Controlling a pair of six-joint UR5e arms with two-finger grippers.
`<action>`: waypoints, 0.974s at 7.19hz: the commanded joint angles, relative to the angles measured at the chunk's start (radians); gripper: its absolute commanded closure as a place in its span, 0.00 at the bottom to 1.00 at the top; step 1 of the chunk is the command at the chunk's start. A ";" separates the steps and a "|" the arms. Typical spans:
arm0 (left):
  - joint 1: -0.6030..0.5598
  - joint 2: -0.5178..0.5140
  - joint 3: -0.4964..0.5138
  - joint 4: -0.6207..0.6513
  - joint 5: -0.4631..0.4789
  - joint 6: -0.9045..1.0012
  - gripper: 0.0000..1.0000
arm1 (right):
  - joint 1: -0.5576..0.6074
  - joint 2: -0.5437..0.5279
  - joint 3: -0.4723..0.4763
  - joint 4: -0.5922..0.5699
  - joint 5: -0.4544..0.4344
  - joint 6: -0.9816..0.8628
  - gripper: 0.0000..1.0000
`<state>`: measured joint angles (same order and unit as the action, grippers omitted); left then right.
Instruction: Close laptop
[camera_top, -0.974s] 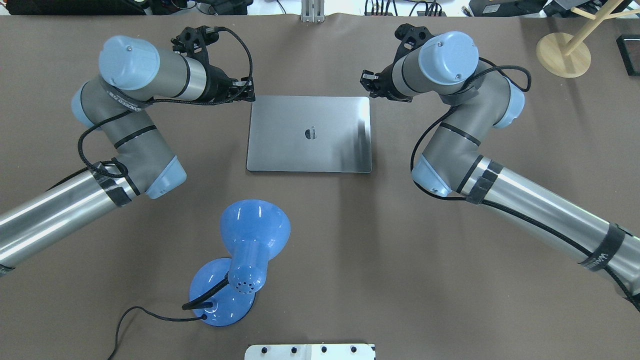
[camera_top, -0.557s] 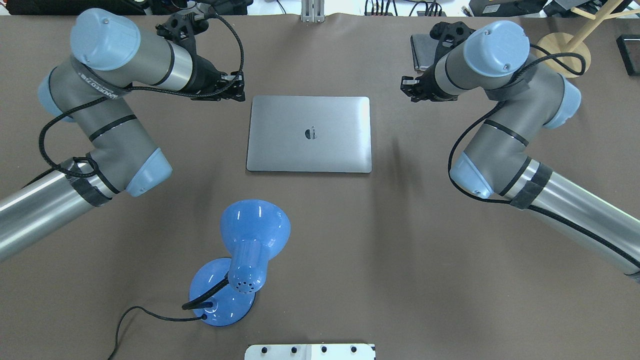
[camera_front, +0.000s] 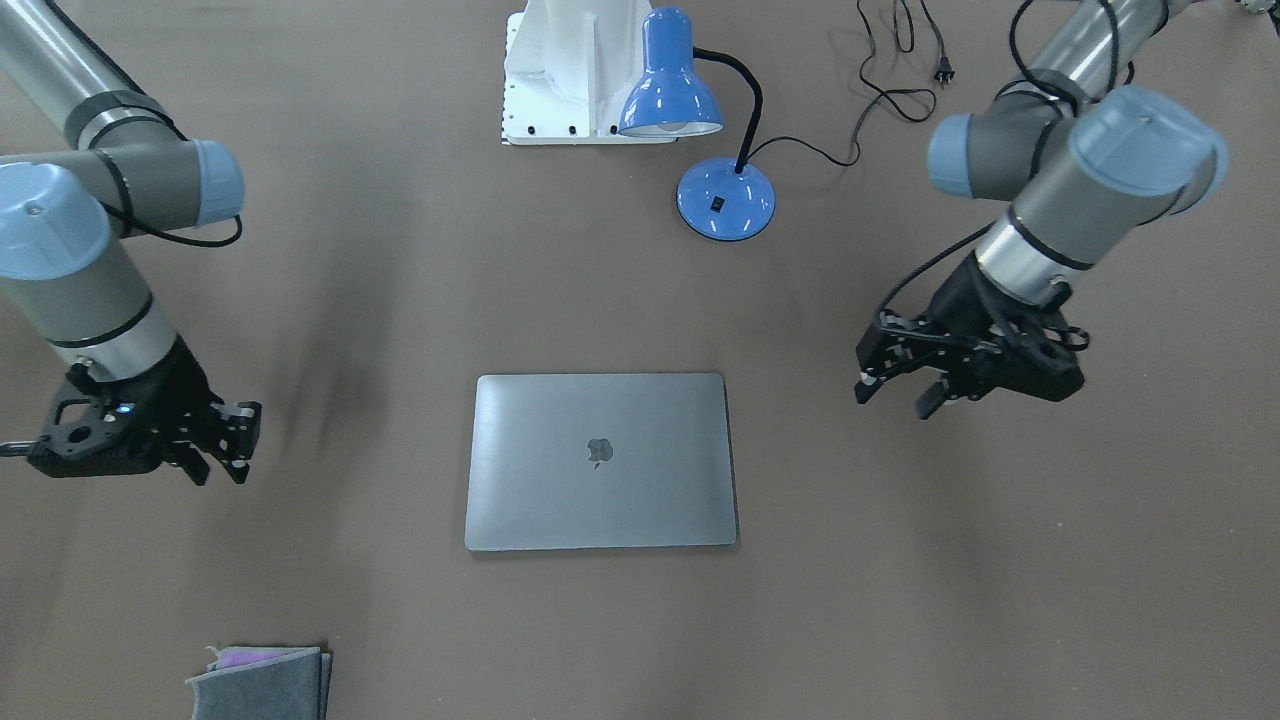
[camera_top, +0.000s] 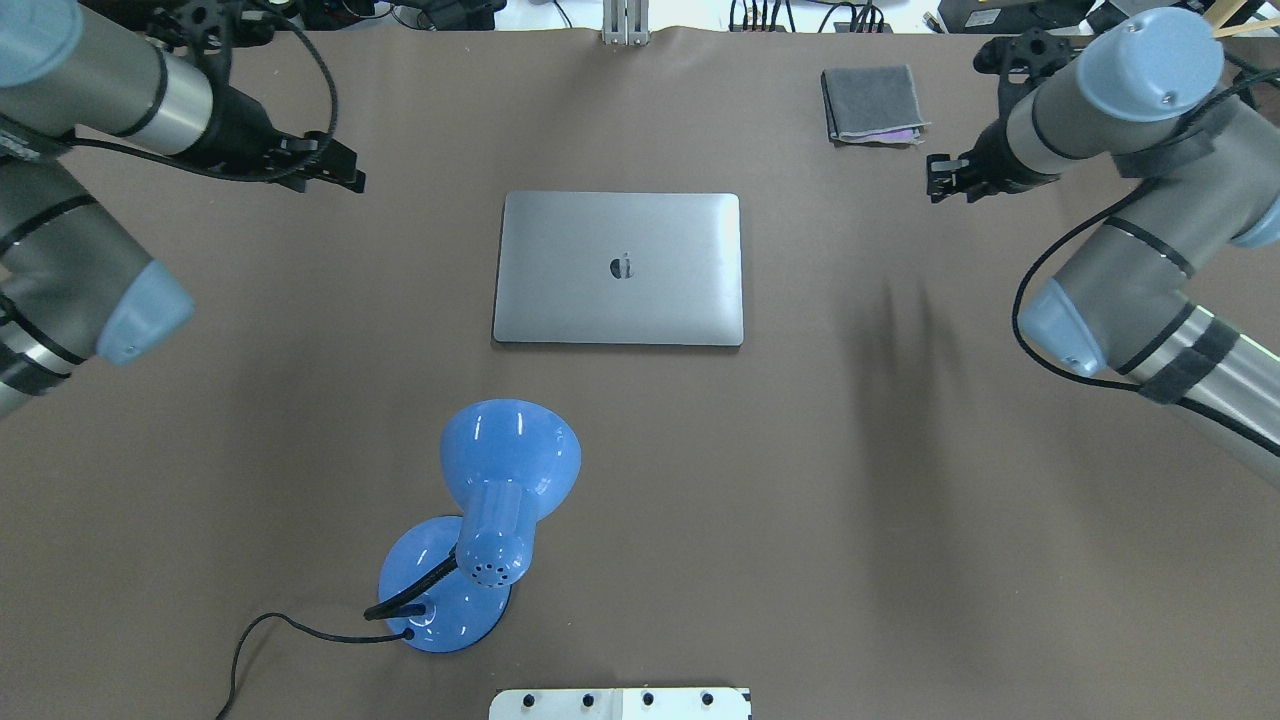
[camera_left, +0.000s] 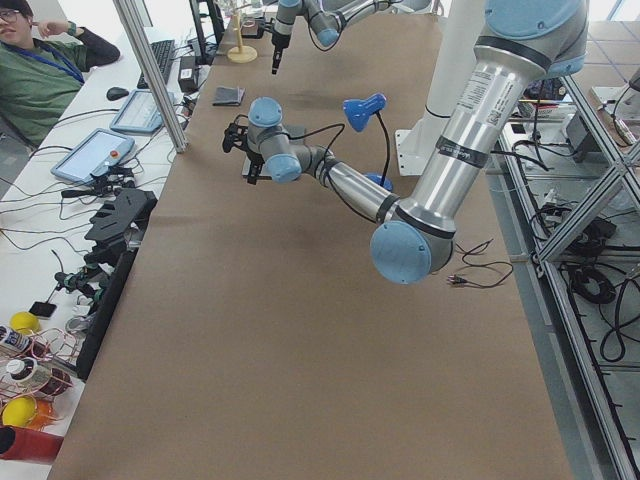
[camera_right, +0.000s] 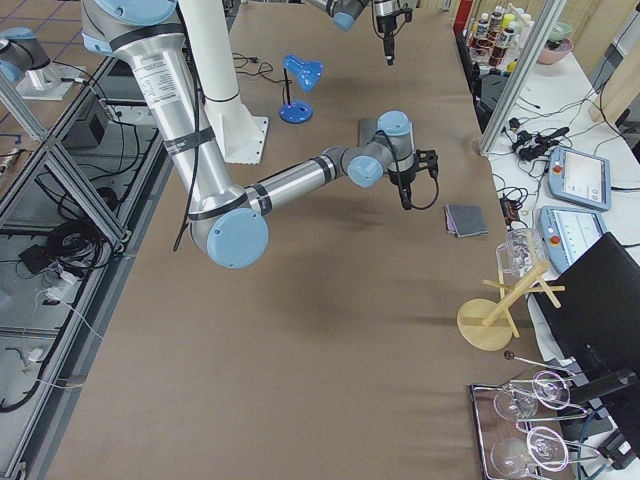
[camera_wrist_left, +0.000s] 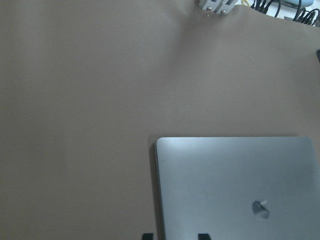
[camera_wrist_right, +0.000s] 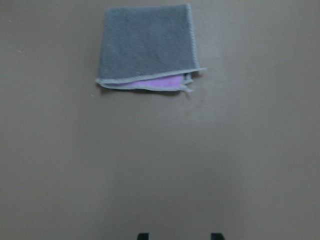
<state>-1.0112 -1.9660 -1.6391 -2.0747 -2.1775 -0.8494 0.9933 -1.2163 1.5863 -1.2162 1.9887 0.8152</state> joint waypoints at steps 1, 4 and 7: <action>-0.146 0.110 -0.050 0.156 -0.080 0.300 0.01 | 0.202 -0.168 0.032 -0.002 0.210 -0.222 0.00; -0.346 0.165 -0.120 0.705 -0.114 0.769 0.01 | 0.422 -0.351 0.052 -0.113 0.349 -0.568 0.00; -0.503 0.290 -0.110 0.795 -0.117 1.104 0.01 | 0.574 -0.429 0.173 -0.495 0.294 -0.893 0.00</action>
<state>-1.4603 -1.7358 -1.7524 -1.3059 -2.2936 0.1441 1.5052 -1.6024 1.7010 -1.5614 2.3018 0.0342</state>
